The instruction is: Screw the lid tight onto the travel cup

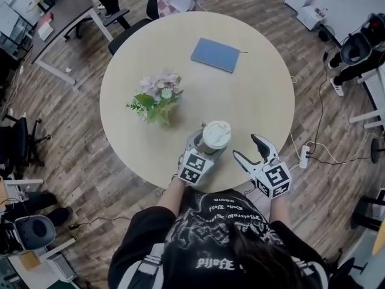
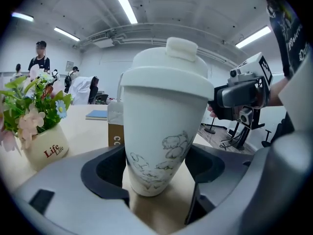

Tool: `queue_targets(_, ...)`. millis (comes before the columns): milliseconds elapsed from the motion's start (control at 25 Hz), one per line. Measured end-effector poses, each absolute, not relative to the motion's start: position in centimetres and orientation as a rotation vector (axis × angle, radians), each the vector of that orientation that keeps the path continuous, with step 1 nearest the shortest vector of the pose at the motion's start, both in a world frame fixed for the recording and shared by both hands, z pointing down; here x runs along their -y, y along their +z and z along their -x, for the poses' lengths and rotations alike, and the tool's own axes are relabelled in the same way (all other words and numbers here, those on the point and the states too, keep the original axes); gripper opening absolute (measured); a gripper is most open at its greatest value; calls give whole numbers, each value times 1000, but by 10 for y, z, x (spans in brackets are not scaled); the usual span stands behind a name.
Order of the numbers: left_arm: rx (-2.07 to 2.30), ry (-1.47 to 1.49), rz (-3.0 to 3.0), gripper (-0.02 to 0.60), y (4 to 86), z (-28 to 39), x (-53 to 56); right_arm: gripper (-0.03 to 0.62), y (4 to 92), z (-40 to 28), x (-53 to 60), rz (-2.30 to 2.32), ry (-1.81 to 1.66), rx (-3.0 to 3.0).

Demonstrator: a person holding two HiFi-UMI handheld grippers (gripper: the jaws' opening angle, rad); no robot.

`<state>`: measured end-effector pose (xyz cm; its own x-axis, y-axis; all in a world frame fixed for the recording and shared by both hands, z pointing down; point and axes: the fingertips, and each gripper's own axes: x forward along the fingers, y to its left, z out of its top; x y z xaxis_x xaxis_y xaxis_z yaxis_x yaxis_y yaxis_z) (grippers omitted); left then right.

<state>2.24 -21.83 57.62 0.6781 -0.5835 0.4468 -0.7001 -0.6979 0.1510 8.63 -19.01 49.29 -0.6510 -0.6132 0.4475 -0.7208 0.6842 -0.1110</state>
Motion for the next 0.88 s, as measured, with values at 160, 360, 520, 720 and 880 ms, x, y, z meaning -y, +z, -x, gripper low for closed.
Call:
queue_targets(160, 1016, 535, -2588, 380, 577, -22, 219, 348, 480, -69, 195, -811, 320, 2574)
queue_targets(360, 1003, 546, -2586, 385, 578, -21, 218, 373, 456, -46, 210, -552, 100, 2569)
queue_targets(520, 986, 560, -2595, 385, 579, -20, 218, 383, 449, -29, 212, -281, -58, 2497)
queue_targets(720, 966, 575, -2599, 385, 577, -21, 218, 401, 453, -13, 206, 72, -280, 2331)
queue_targets(880, 954, 586, -2599, 385, 575, -22, 218, 434, 464, -11, 201, 356, -478, 2105)
